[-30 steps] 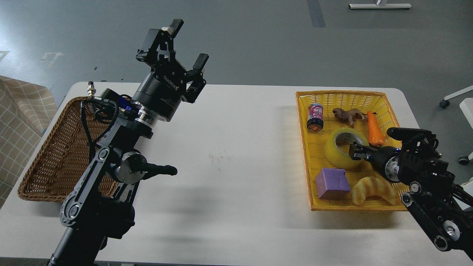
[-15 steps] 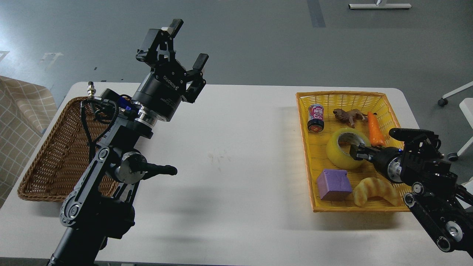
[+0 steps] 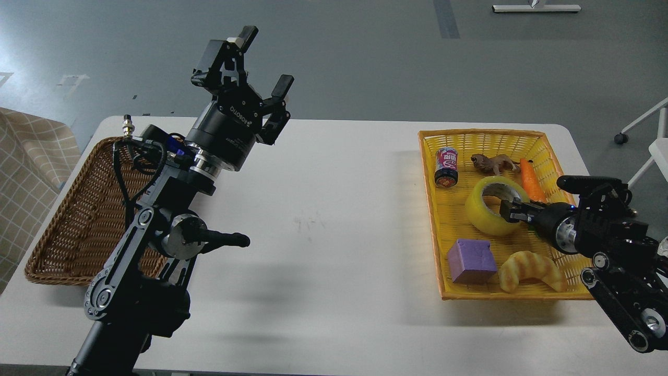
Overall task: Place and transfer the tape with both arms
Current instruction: 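Grasp the clear tape roll by its rim with the right gripper, then lift the tape roll out of the tray and set it on the table center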
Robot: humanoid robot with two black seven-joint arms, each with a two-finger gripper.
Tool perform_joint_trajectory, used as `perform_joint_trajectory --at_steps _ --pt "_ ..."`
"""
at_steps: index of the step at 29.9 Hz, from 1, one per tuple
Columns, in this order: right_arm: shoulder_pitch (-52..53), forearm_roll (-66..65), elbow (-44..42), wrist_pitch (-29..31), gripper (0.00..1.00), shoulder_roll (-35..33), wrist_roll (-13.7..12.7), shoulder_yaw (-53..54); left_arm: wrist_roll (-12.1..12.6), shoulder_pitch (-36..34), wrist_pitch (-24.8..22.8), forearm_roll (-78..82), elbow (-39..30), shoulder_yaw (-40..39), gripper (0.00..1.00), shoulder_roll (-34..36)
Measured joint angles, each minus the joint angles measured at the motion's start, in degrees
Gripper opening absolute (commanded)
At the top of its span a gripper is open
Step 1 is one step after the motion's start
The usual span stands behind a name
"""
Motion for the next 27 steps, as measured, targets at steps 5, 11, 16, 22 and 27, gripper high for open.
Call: perform_joint_trajectory --at_steps 5,11,16,22,27 --pt "0.64 0.0 1.23 0.72 0.0 -1.65 0.11 0.1 0.04 0.06 0.07 0.01 -0.02 0.0 0.98 0.0" --pt "0.75 0.0 4.76 2.02 0.0 -3.22 0.12 0.09 0.08 0.66 0.7 0.08 -0.98 0.0 0.98 0.0" --pt "2.55 1.0 7.59 2.41 0.0 -4.21 0.1 0.11 0.08 0.8 0.94 0.09 -1.22 -0.04 0.98 0.0" --pt "10.55 4.09 7.67 2.43 0.0 -4.53 0.08 -0.03 0.09 0.81 1.01 0.01 -1.23 -0.08 0.98 0.0" --pt "14.28 5.1 7.22 2.43 0.0 -0.17 -0.14 -1.14 0.09 0.81 1.08 -0.08 -1.23 -0.1 0.98 0.0"
